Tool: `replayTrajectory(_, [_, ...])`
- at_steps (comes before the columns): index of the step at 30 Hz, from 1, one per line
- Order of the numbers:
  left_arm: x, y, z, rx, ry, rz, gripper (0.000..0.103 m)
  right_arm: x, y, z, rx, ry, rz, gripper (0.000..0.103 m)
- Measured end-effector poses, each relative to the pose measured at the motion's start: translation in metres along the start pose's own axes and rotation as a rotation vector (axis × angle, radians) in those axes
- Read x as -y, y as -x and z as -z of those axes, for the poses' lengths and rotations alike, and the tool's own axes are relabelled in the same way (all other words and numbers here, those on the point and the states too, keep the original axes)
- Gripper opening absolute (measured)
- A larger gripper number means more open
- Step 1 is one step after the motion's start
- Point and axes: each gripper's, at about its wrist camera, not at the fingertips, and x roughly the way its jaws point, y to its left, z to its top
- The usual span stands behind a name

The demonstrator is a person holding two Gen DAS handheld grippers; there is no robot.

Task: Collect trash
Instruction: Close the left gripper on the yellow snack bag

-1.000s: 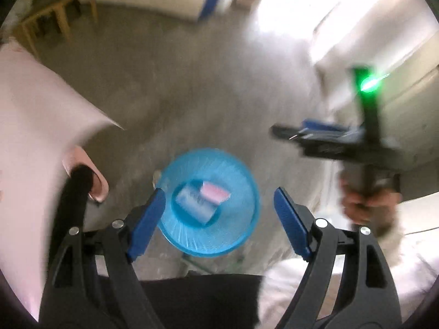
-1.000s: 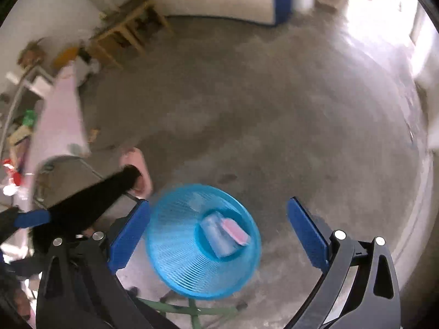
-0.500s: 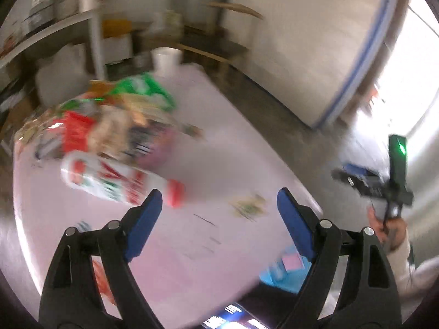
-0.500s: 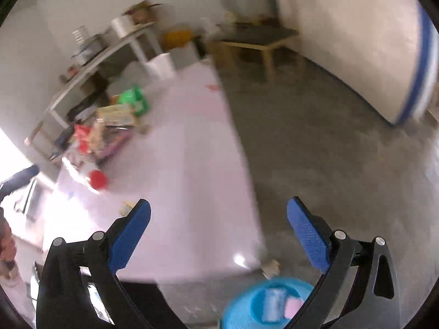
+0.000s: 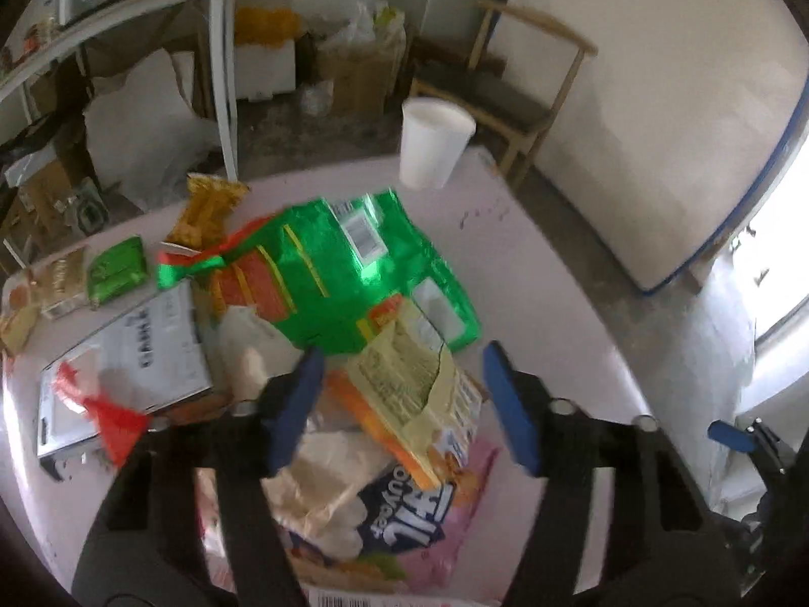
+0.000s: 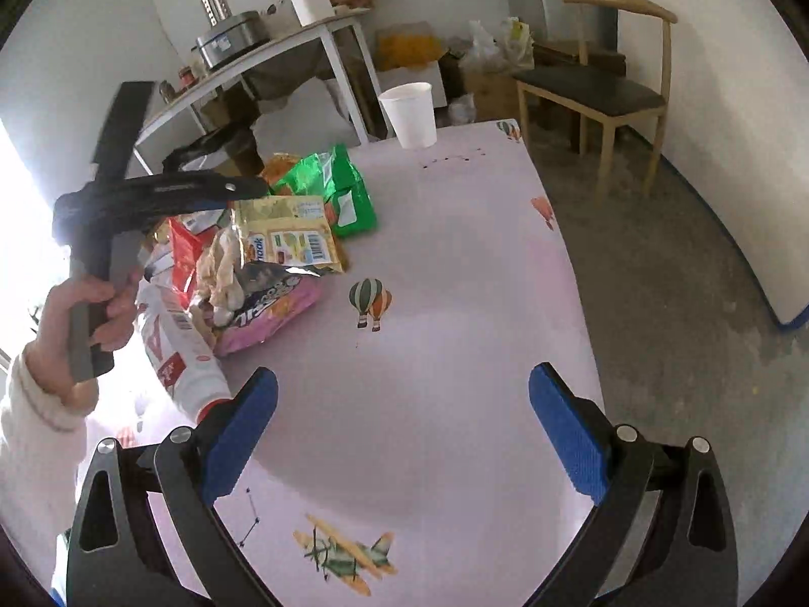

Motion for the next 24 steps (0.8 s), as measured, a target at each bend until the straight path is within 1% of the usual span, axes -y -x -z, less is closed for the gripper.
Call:
replayTrajectory(1, [-0.001,-0.006,-0.001,-0.009,-0.005,-0.010,0.051,0.001,-0.003,-0.001,-0.006,0.000,0.002,0.097])
replayTrajectory(2, [0.002,-0.008,0.000,-0.006,-0.018,-0.025,0.043,0.001,-0.005,-0.001,-0.010,-0.002,0.006,0.097])
replayTrajectory(3, [0.007,-0.008,0.001,-0.006,-0.041,-0.031,0.029,0.001,-0.006,-0.002,-0.012,-0.003,0.009,0.097])
replayTrajectory(4, [0.006,-0.011,0.001,-0.008,-0.046,-0.027,0.022,0.002,-0.007,-0.001,-0.015,-0.008,0.013,0.097])
replayTrajectory(5, [0.007,-0.012,0.001,-0.011,-0.046,-0.016,0.019,0.003,-0.007,-0.001,-0.018,-0.014,0.012,0.097])
replayTrajectory(6, [0.009,-0.012,0.002,-0.019,-0.050,-0.010,0.012,0.005,-0.007,0.000,-0.019,-0.020,0.009,0.097])
replayTrajectory(8, [0.016,-0.011,0.005,-0.028,-0.067,-0.020,0.001,0.008,-0.006,0.001,-0.020,-0.030,0.006,0.097])
replayTrajectory(9, [0.019,-0.012,0.007,-0.030,-0.074,-0.017,0.000,0.009,-0.003,0.003,-0.018,-0.032,0.008,0.097])
replayTrajectory(13, [0.032,-0.012,0.016,-0.047,-0.093,0.007,0.000,0.012,0.006,0.010,-0.015,-0.031,0.024,0.097])
replayTrajectory(15, [0.041,-0.009,0.021,-0.061,-0.108,0.007,0.000,0.015,0.010,0.014,-0.017,-0.032,0.027,0.097])
replayTrajectory(17, [0.051,-0.007,0.027,-0.079,-0.144,0.007,0.000,0.018,0.015,0.018,-0.017,-0.035,0.035,0.097])
replayTrajectory(18, [0.054,-0.004,0.029,-0.077,-0.155,0.005,0.002,0.021,0.017,0.019,-0.016,-0.037,0.040,0.097])
replayTrajectory(19, [0.055,-0.002,0.029,-0.080,-0.162,0.008,0.009,0.023,0.018,0.020,-0.014,-0.039,0.043,0.097])
replayTrajectory(20, [0.056,0.000,0.028,-0.083,-0.168,0.015,0.039,0.026,0.020,0.020,-0.012,-0.044,0.048,0.097])
replayTrajectory(21, [0.056,0.001,0.026,-0.078,-0.172,0.013,0.074,0.028,0.021,0.021,-0.012,-0.049,0.052,0.097])
replayTrajectory(22, [0.057,0.002,0.022,-0.066,-0.188,0.002,0.084,0.033,0.023,0.022,-0.010,-0.059,0.056,0.097])
replayTrajectory(23, [0.059,0.001,0.019,-0.056,-0.214,-0.020,0.085,0.036,0.024,0.022,-0.009,-0.067,0.056,0.097])
replayTrajectory(24, [0.064,-0.003,0.015,-0.064,-0.261,-0.064,0.085,0.040,0.026,0.022,-0.005,-0.079,0.058,0.097])
